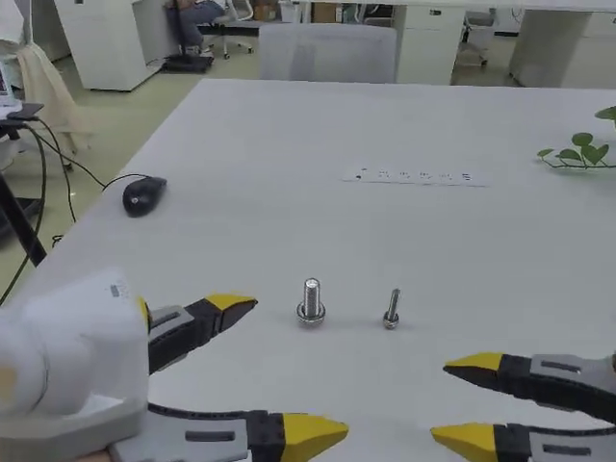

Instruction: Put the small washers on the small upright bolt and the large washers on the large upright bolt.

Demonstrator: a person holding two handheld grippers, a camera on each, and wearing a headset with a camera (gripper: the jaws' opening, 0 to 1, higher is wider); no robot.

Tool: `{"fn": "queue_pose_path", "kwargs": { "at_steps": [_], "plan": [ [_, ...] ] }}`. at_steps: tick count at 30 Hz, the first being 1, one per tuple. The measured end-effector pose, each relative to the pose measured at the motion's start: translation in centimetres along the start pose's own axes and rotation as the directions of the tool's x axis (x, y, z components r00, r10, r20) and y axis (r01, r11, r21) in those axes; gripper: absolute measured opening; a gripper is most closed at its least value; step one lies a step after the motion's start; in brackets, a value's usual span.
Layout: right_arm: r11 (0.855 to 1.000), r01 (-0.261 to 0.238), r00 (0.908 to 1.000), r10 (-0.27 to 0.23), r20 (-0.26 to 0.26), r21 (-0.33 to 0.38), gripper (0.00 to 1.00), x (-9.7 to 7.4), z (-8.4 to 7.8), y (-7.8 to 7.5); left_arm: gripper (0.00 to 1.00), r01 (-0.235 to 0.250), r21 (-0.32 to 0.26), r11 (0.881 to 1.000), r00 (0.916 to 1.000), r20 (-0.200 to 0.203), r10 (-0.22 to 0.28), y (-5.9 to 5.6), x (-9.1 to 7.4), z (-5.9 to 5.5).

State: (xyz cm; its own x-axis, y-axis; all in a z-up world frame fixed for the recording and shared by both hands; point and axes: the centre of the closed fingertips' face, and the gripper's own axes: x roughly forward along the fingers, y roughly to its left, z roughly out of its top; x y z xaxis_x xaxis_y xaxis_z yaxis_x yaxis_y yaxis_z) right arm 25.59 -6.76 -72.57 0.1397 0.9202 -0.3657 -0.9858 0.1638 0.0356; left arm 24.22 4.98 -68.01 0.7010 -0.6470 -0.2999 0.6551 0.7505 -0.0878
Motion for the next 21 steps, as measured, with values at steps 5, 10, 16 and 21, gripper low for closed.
{"fn": "queue_pose_path", "kwargs": {
  "at_steps": [5, 10, 16, 21],
  "plan": [
    [0.995, 0.068, 0.9919, -0.075, 0.102, 0.071, 0.48, -1.9, 1.2, -0.2, 0.86, -0.007, -0.017, 1.0, 1.0, 0.0, 0.007, 0.0, -0.1, -0.4],
    [0.992, 0.089, 0.9909, -0.097, 0.093, 0.09, 0.56, -2.7, 0.4, -0.6, 0.85, -0.031, -0.02, 0.999, 0.9995, -0.004, 0.031, 0.4, -0.1, -0.7],
    [0.994, 0.094, 0.9924, -0.099, 0.073, 0.062, 0.58, -3.8, 0.3, -1.1, 0.86, -0.064, 0.008, 0.998, 0.9976, -0.027, 0.064, 0.7, -0.4, -1.5],
    [0.991, 0.117, 0.9886, -0.122, 0.088, 0.065, 0.59, -4.6, 0.6, -1.5, 0.86, -0.079, 0.033, 0.996, 0.994, -0.073, 0.082, 0.8, -0.4, -2.4]
  ]
}}
